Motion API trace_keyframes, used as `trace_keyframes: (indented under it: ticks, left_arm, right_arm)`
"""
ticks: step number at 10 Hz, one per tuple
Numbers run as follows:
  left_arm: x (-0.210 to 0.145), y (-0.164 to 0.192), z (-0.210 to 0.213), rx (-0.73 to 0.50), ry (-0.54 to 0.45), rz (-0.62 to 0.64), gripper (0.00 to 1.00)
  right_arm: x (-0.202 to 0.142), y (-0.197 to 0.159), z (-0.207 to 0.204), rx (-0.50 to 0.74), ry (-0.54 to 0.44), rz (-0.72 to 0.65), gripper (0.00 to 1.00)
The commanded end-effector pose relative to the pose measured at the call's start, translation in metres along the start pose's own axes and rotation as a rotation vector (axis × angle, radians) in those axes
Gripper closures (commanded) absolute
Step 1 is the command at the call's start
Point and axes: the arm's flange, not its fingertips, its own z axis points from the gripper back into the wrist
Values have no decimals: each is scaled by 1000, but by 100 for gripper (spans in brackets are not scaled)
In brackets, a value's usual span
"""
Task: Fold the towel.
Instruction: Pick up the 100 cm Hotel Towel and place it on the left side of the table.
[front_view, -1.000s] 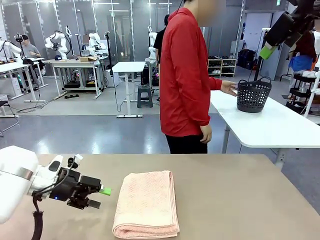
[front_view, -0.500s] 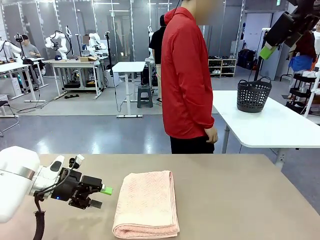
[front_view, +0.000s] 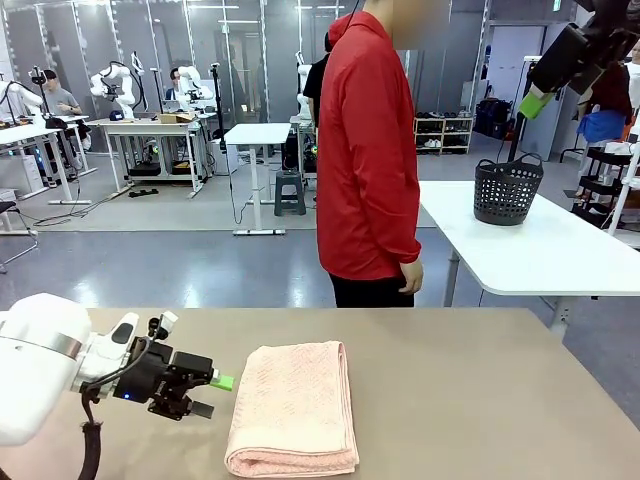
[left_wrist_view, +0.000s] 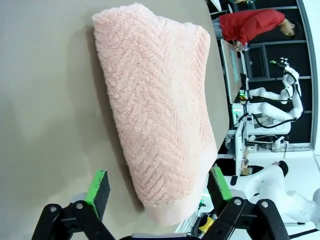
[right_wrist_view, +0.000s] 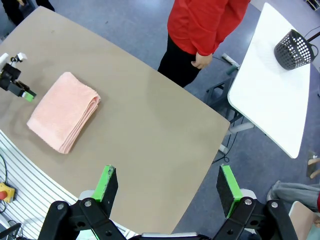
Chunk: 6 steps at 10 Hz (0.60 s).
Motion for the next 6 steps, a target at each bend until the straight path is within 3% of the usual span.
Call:
trace_keyframes:
  ticks: [1, 4, 6]
  left_arm:
    - [3, 5, -19, -50, -7, 51, 0]
    - [-1, 12, -31, -40, -49, 104, 0]
    - [-3, 11, -44, -95, -62, 135, 0]
  right_arm:
    - [-2, -1, 1, 2, 3, -4, 0]
    - [-2, -1, 1, 2, 3, -4, 0]
    - [-2, -1, 1, 2, 3, -4, 0]
